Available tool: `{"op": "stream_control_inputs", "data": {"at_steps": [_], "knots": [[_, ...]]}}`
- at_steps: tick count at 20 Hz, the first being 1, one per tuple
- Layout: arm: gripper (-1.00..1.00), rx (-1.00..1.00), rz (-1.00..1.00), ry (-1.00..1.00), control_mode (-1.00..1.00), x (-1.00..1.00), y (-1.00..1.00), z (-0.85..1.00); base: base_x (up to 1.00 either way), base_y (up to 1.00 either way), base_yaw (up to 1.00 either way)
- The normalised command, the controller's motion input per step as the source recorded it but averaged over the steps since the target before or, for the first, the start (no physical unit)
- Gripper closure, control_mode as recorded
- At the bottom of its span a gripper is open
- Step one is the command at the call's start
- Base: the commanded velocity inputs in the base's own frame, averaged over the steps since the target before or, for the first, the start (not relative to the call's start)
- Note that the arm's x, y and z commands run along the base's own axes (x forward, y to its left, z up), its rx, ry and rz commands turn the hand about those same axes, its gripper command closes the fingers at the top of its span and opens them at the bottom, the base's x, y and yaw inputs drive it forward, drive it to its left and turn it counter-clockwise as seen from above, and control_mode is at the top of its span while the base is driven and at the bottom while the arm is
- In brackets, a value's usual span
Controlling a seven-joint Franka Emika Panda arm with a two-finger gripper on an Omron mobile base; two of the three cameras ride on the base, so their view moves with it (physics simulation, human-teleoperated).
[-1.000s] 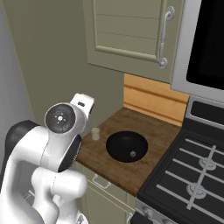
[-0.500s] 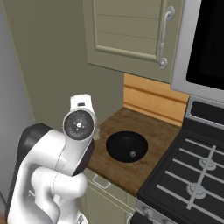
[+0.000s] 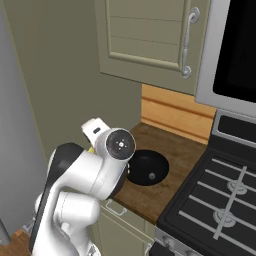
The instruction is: Grab a lemon wedge from the fridge and one ice cube from the ice bowl, and put them in the glass of lemonade.
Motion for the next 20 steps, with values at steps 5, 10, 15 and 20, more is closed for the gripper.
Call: {"op": "stream_control_inputs", "data": {"at_steps": [5,10,15,20], "knots": [[1.0,-0.46,0.34,-0.25,-1.0,0.22,0.0,-0.48,0.0,0.0,0.0],[1.0,-0.45,0.3,-0.3,-1.0,0.25,0.0,-0.3,0.0,0.0,0.0],[1.0,-0.21,0.3,-0.1,-1.0,0.25,0.0,-0.14,0.0,0.0,0.0],[1.0,-0.05,0.04,0.0,-1.0,0.14,0.0,-0.08,0.0,0.0,0.0]]}}
